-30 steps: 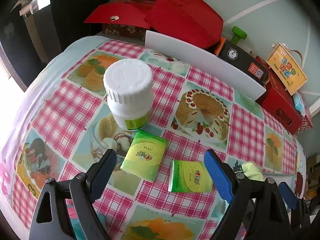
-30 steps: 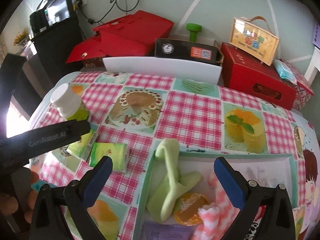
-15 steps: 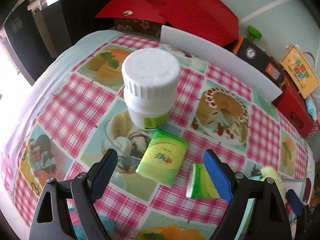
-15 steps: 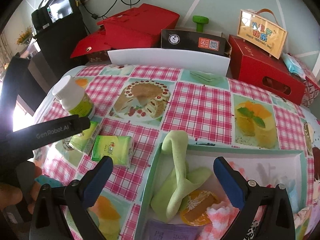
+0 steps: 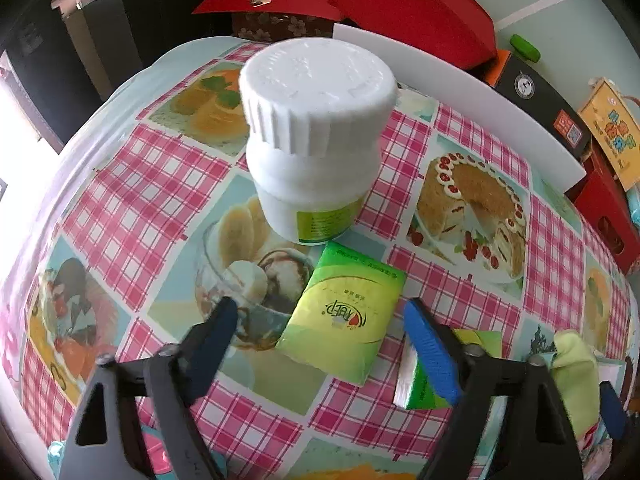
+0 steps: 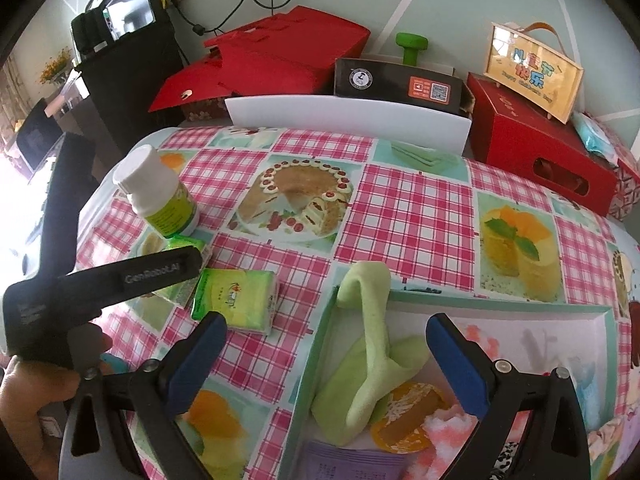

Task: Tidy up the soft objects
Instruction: 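Lower the left tool onto a green tissue pack and close on it, then lift the tissue pack with the left tool while the right tool grasps the other green tissue pack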

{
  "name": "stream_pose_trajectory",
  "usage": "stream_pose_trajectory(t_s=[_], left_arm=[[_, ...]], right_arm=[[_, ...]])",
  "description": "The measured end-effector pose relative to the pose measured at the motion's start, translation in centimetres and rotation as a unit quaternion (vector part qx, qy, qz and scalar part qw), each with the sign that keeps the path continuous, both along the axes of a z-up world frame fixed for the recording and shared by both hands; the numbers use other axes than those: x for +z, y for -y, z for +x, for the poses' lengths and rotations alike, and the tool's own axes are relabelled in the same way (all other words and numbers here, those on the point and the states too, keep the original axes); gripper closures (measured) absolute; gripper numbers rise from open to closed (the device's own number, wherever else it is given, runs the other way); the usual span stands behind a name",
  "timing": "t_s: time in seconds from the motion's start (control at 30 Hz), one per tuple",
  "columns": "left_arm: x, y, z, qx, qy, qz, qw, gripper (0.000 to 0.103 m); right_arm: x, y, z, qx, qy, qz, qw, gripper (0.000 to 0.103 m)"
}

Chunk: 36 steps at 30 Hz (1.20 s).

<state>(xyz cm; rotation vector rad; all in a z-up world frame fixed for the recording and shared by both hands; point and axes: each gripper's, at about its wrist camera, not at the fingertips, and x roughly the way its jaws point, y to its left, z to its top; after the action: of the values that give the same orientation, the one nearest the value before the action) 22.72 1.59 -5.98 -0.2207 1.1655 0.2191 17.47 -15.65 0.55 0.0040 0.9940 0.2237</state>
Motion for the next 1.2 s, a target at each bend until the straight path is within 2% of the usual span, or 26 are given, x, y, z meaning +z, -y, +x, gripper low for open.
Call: stream_pose_trajectory(t_s=[0.17, 0.33, 0.53, 0.7, 0.8, 1.03, 1.2], left_arm=[[-0.7, 0.5, 0.4, -0.017, -0.003, -0.011, 0.9998, 0.046], [-0.9, 0.8, 0.2, -0.017, -0.001, -0.011, 0.9998, 0.047], [-0.2, 0.0, -0.5, -0.008, 0.004, -0.030, 0.9995, 0.050], [1.2, -0.4, -0.6, 0.000, 0.024, -0.041, 0.9989, 0.052], [1.5, -1.1, -0.8, 0.011, 0.027, -0.056, 0.9980, 0.052], [3.9, -3.2, -2.3, 0.026, 0.053, -0.061, 0.9964, 0.052], [4.8, -4.2, -2.4, 0.032, 0.063, -0.071, 0.9950, 0.052]], right_arm=[[-0.1, -0.1, 0.0, 0.001, 0.000, -0.001, 1.000, 0.003], [-0.2, -0.5, 0.1, 0.003, -0.001, -0.005, 1.000, 0.003], [0.3, -1.9, -0.2, 0.021, 0.019, -0.006, 1.000, 0.003], [0.3, -3.5, -0.4, 0.042, 0.031, -0.005, 0.999, 0.011], [-0.2, -4.4, -0.4, 0.054, 0.029, -0.006, 0.998, 0.013], [-1.4, -6.5, -0.4, 0.079, 0.017, -0.017, 0.997, 0.017], [-2.7, -7.5, 0.2, 0.074, -0.004, -0.031, 0.997, 0.019]])
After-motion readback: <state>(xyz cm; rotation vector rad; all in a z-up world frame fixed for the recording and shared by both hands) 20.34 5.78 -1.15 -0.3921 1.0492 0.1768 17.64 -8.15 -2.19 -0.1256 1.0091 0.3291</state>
